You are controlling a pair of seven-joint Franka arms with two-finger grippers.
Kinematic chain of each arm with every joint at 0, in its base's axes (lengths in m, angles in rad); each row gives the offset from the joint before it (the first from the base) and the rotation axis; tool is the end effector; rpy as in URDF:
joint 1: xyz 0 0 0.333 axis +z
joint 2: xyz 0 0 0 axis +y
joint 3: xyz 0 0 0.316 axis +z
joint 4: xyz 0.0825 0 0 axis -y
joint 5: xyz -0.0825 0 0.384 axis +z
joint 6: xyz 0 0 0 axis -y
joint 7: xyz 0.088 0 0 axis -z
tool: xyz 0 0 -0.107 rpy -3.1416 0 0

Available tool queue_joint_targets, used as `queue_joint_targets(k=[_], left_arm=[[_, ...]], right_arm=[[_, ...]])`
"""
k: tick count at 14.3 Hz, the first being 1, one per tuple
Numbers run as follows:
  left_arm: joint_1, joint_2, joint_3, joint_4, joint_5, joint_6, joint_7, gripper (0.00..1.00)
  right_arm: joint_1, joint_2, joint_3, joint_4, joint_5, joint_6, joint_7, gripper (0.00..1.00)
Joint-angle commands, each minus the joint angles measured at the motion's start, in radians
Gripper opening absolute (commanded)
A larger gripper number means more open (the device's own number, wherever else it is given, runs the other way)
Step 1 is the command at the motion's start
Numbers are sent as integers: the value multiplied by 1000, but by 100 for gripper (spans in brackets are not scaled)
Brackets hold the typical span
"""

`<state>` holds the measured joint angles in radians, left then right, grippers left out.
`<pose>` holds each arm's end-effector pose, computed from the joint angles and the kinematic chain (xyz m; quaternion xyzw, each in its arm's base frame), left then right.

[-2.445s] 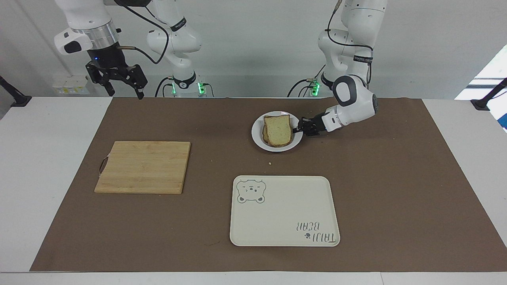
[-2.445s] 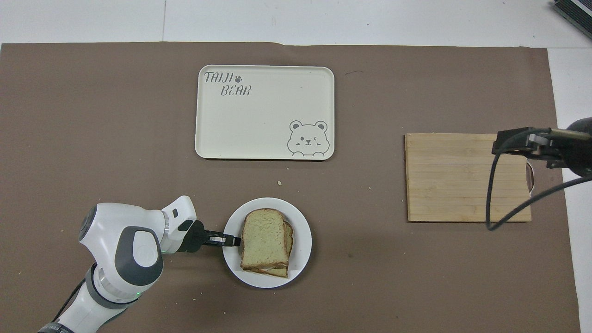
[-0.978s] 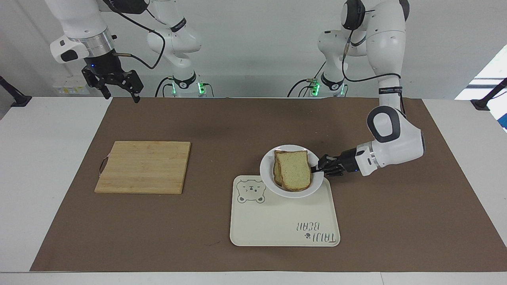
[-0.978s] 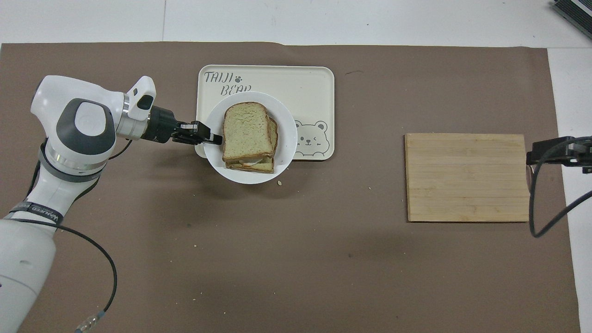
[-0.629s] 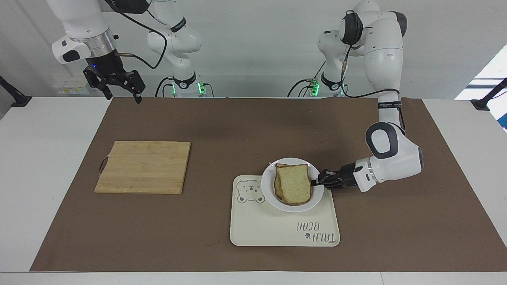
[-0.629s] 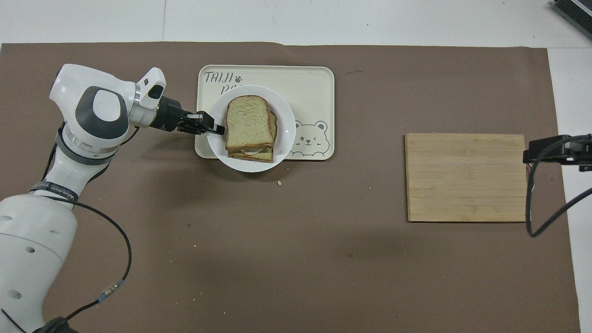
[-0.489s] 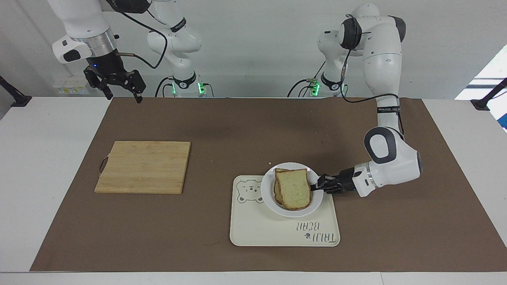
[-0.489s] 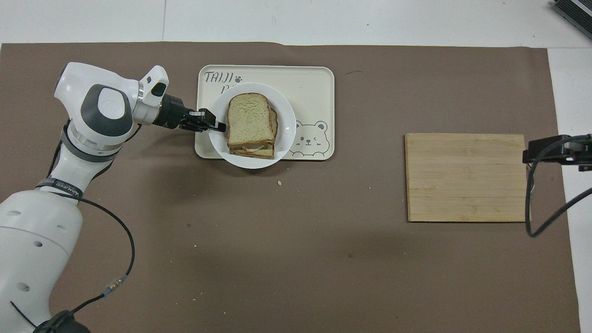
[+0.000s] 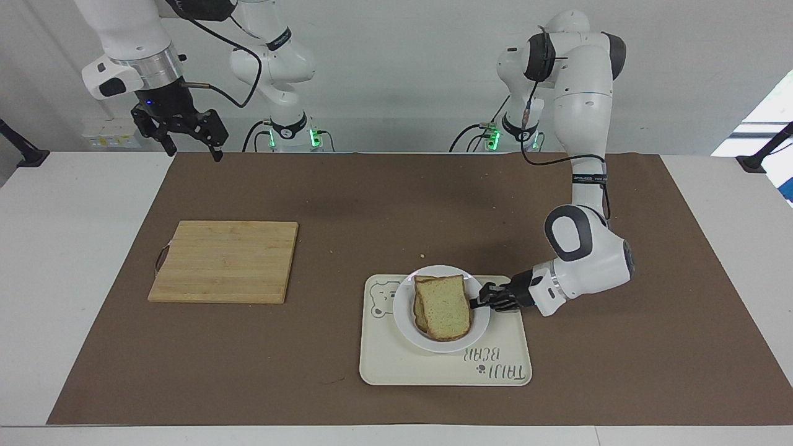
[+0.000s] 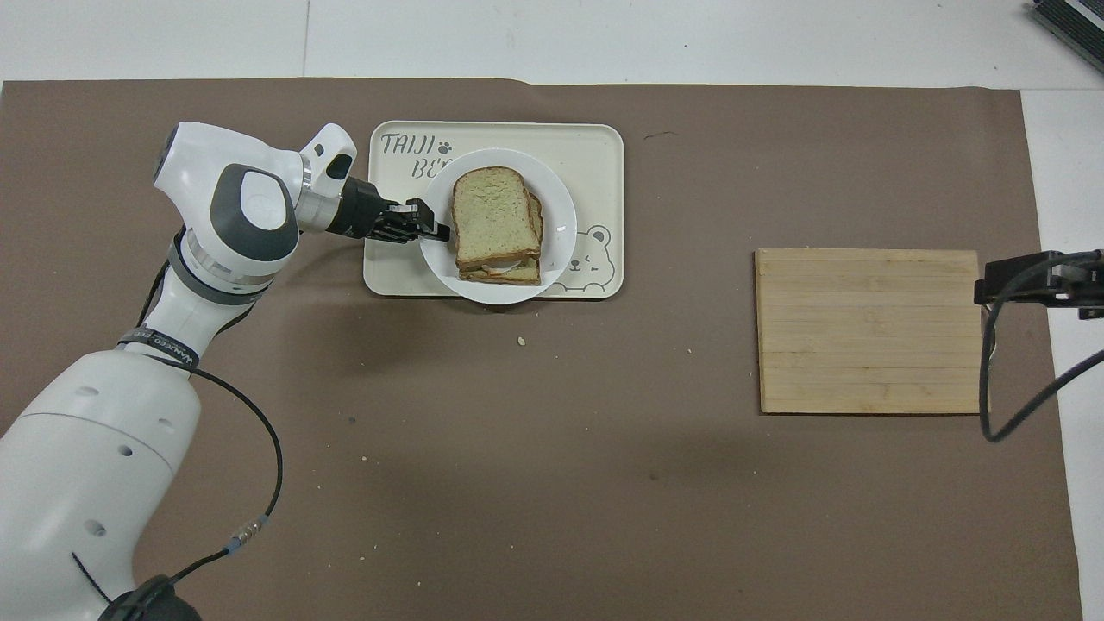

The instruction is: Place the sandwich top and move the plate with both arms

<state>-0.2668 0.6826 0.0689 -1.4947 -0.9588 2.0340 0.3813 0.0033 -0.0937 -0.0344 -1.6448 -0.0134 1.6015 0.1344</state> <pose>0.6861 -0.1933 0.2752 0.9234 -0.0359 -0.0260 0.3812 0.5278 -0.0187 0.6429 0.9963 -0.0826 0.0254 0.0038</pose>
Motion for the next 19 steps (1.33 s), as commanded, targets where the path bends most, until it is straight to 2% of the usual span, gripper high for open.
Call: queue_joint_targets(k=[1, 4, 10, 14, 19], left_arm=[[-5, 8, 8, 31, 14, 9, -36, 100], [0, -11, 26, 36, 38, 3, -44, 100], [0, -129, 126, 31, 185, -43, -119, 100], [0, -214, 150, 30, 429, -95, -229, 100], [8, -388, 196, 19, 693, -242, -355, 100]], right_arm=[[-13, 8, 8, 20, 21, -18, -4, 100], [-13, 8, 8, 20, 21, -18, -4, 100], [-13, 8, 8, 19, 21, -18, -4, 100], [-13, 8, 8, 20, 21, -18, -4, 100], [-13, 8, 8, 20, 21, -18, -4, 100]])
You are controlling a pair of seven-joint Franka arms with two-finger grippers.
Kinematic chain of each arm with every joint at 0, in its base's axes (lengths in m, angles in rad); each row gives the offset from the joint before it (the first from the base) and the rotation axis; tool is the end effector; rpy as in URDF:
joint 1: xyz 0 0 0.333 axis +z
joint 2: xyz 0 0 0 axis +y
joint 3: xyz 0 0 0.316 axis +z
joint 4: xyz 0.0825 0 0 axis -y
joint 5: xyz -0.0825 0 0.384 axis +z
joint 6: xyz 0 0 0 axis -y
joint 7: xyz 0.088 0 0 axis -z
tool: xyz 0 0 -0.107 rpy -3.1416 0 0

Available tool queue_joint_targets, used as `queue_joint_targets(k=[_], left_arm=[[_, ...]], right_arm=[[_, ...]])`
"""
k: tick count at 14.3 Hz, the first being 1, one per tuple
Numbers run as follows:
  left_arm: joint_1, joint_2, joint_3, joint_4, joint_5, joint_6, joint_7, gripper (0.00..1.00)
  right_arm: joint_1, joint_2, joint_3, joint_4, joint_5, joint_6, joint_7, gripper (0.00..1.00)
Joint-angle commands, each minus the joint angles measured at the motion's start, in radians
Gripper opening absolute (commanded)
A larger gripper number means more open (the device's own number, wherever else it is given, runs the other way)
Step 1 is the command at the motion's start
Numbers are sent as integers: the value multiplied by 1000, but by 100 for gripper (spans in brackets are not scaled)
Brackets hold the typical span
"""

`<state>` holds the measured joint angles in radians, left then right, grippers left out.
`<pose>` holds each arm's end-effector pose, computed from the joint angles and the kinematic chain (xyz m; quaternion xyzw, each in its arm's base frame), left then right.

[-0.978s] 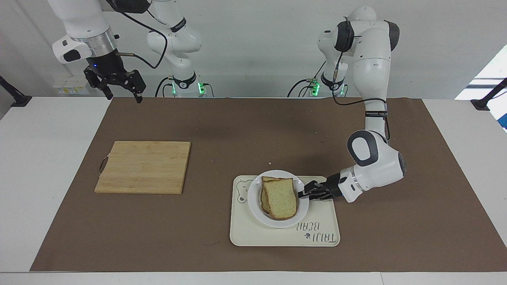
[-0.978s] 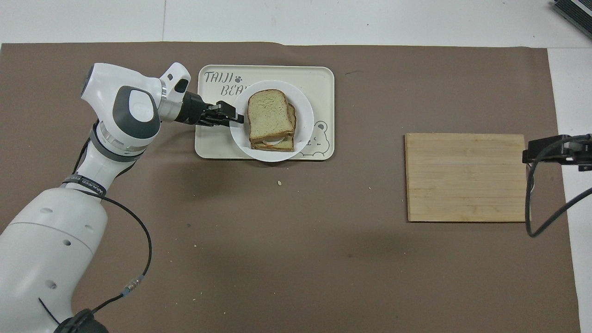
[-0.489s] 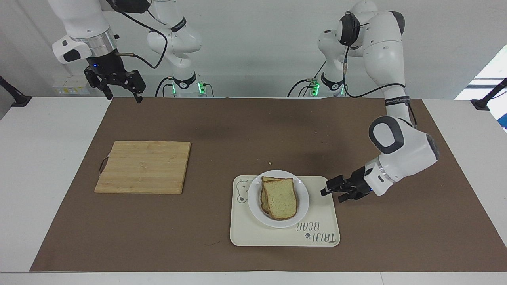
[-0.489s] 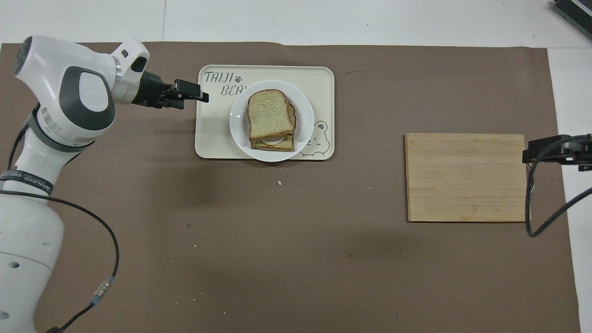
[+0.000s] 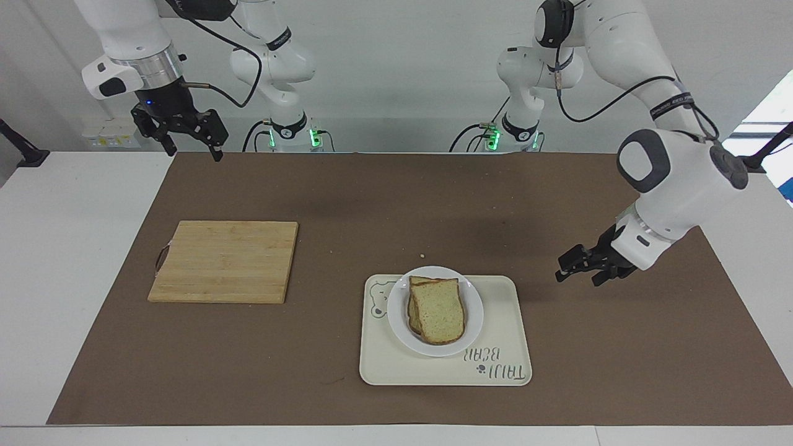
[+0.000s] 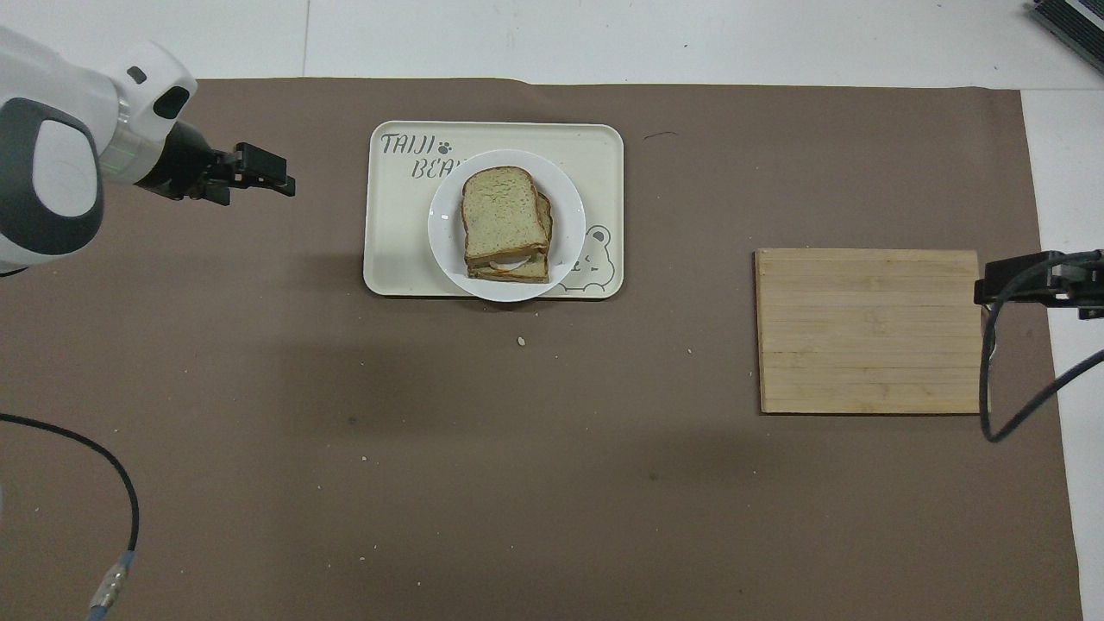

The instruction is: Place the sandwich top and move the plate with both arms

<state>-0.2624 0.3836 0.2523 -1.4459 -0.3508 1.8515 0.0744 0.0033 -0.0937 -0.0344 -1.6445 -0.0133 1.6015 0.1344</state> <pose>0.6756 -0.0597 0.4806 0.9923 -0.0059 0.0212 0.1218 0.5278 -0.0187 0.6431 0.9963 -0.0826 0.0255 0.0037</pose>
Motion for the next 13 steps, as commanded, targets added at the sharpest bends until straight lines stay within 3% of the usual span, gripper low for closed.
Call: queue_joint_targets(k=[1, 3, 10, 13], left_arm=[[6, -121, 15, -30, 128, -83, -50, 100], [25, -176, 13, -30, 223, -118, -24, 100], [46, -328, 12, -68, 259, -258, 15, 100], [46, -333, 10, -77, 260, -250, 13, 100]], right_arm=[[-13, 8, 8, 20, 21, -18, -4, 100], [-13, 8, 8, 19, 21, -18, -4, 100], [-13, 8, 8, 20, 21, -18, -4, 100], [-13, 8, 8, 20, 21, -18, -4, 100]])
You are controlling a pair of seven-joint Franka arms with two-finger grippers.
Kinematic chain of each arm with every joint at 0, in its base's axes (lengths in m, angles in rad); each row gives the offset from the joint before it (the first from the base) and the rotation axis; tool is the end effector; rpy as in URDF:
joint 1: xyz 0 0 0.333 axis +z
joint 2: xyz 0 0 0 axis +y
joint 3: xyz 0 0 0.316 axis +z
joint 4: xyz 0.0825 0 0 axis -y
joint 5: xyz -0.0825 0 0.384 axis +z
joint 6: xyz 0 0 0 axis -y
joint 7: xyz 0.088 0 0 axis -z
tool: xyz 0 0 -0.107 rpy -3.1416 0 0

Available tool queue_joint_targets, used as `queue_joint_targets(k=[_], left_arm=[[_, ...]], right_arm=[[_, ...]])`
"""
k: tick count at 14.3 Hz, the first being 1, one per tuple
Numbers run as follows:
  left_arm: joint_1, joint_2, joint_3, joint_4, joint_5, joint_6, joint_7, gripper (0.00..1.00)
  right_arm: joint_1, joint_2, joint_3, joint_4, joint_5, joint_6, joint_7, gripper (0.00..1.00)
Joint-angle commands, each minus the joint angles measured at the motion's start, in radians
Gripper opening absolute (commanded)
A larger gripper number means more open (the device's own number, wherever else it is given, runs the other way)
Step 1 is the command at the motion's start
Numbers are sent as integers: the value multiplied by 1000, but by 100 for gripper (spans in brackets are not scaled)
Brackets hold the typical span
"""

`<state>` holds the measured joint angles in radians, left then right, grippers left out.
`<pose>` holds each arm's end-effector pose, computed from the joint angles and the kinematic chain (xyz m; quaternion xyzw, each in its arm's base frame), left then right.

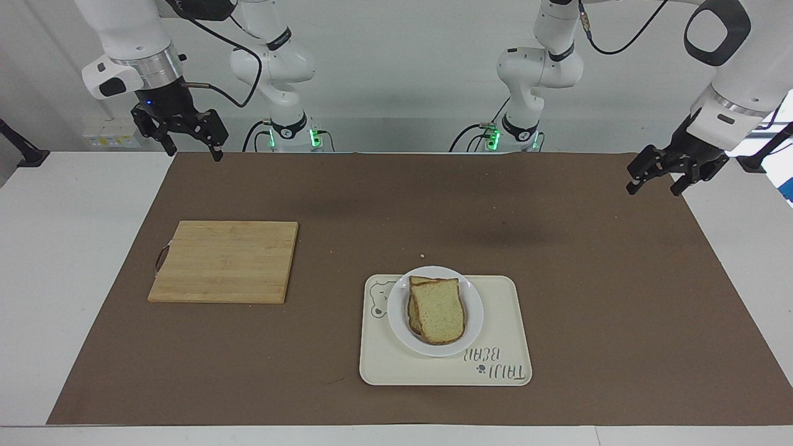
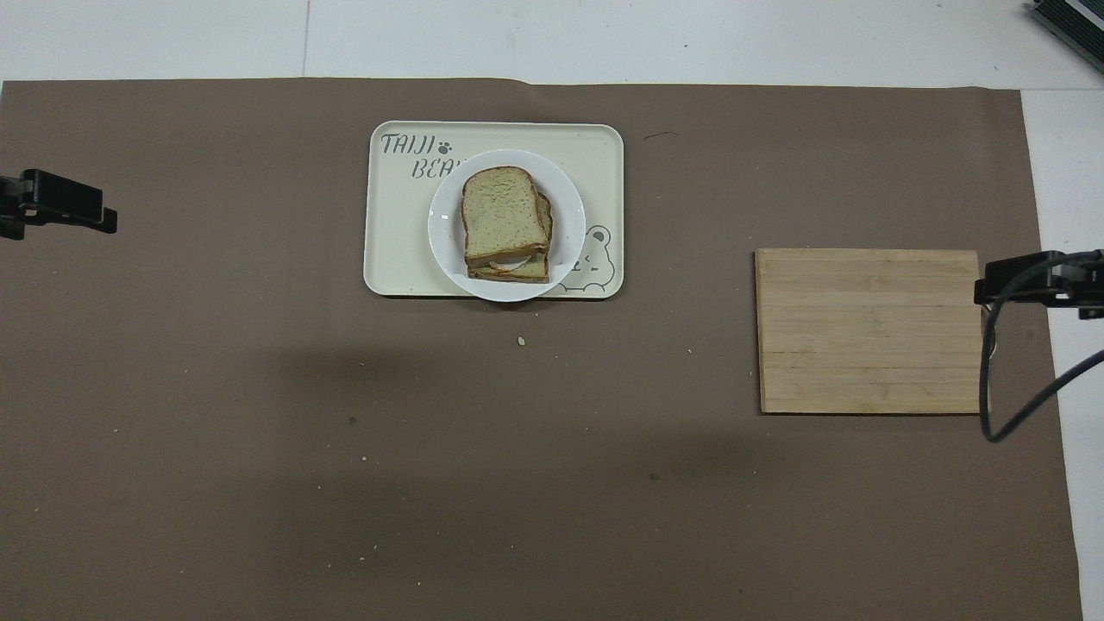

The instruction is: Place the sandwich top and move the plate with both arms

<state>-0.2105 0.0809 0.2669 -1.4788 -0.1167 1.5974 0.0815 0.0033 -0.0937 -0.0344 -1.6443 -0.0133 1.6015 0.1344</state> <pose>0.5821 0.0139 0.6265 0.9986 -0.0128 0.0235 0.0462 0.5278 -0.0187 0.6432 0.9962 -0.0826 0.0256 0.0037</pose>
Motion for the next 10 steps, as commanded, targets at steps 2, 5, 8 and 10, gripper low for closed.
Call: queue_joint_targets(k=[2, 5, 8, 10], left_arm=[[-7, -26, -8, -35, 28, -1, 1, 100], [-1, -32, -14, -34, 52, -11, -16, 100], [113, -43, -128, -32, 54, -16, -28, 100], [210, -47, -230, -32, 69, -27, -28, 100]], right_arm=[[-13, 8, 8, 18, 21, -18, -4, 100], [-13, 8, 8, 20, 21, -18, -4, 100], [-13, 8, 8, 20, 21, -18, -4, 100], [-13, 8, 8, 20, 21, -18, -4, 100]])
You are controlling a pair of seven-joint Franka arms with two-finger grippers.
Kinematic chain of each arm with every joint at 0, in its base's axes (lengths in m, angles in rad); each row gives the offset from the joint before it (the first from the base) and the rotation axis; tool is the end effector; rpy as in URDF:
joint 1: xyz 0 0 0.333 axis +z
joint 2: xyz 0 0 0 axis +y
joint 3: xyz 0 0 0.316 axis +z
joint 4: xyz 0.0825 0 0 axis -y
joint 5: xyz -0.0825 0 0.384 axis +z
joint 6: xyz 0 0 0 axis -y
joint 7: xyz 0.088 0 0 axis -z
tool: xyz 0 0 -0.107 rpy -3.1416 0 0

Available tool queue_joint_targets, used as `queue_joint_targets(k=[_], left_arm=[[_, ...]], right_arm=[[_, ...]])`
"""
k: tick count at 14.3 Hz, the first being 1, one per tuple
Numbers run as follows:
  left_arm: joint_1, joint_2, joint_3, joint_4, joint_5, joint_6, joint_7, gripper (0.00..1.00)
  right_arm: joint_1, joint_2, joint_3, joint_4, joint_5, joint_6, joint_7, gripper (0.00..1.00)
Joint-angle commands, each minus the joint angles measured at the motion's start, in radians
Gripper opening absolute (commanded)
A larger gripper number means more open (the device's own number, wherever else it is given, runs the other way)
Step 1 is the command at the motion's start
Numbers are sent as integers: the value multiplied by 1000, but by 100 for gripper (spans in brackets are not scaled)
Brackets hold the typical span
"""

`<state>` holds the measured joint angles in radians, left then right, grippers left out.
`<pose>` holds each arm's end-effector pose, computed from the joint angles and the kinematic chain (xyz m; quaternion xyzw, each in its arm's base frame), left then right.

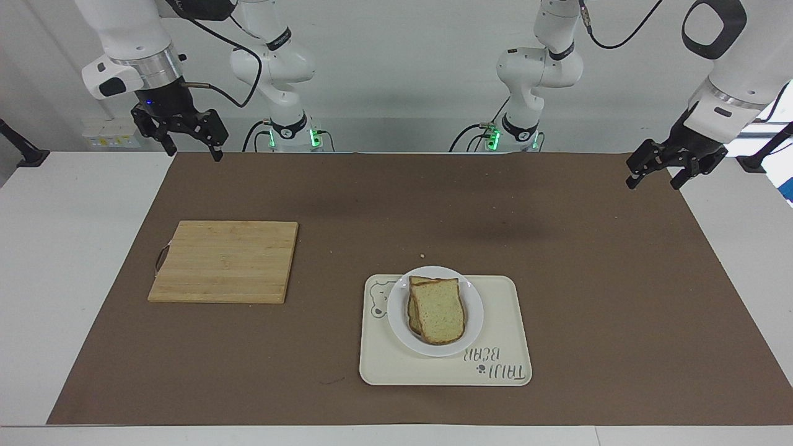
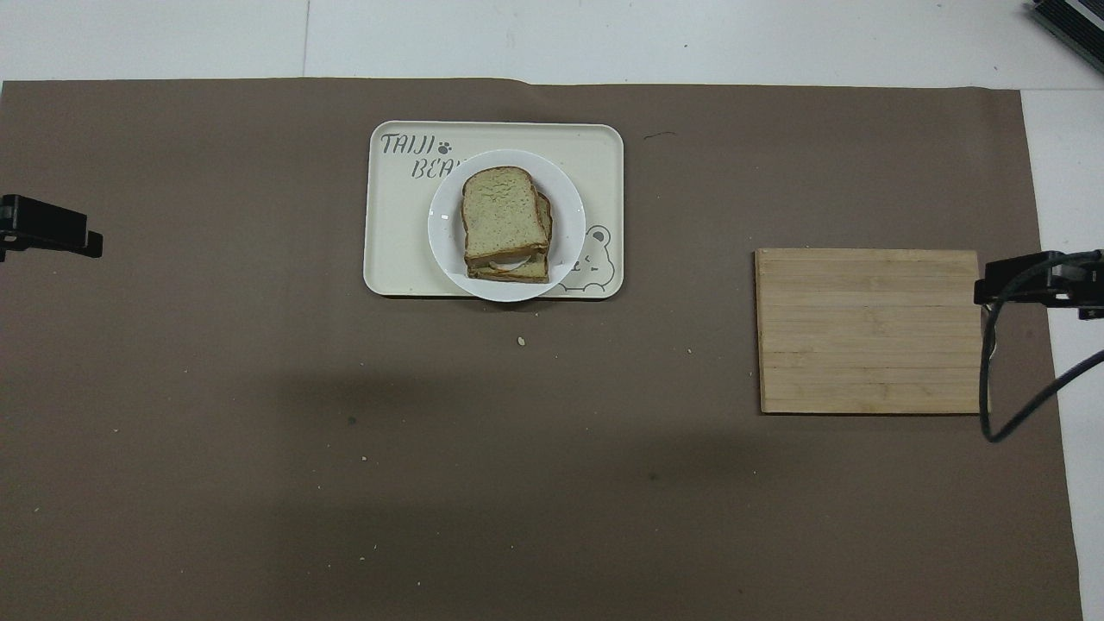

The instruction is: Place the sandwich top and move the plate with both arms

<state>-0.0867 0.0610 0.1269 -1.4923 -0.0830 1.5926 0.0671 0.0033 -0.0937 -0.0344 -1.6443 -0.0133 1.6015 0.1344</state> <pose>0.5761 0.0120 0.6297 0.9990 -0.0136 0.0219 0.0365 0.5278 -0.0187 0.6432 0.9962 -0.0826 0.0256 0.0037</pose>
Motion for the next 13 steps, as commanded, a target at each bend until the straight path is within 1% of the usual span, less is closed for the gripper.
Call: queue_joint_targets(k=[1, 3, 5, 13], left_arm=[[108, -41, -122, -19, 45, -35, -15, 100], [105, -49, -128, -31, 49, -43, -19, 100], [108, -55, -125, -31, 49, -78, -20, 100], [102, -55, -121, -31, 52, -103, -16, 100]], right_arm=[[-13, 8, 8, 20, 21, -18, -4, 100], [-13, 8, 8, 18, 21, -18, -4, 100], [-13, 8, 8, 18, 21, -18, -4, 100], [-13, 8, 8, 18, 21, -18, -4, 100]])
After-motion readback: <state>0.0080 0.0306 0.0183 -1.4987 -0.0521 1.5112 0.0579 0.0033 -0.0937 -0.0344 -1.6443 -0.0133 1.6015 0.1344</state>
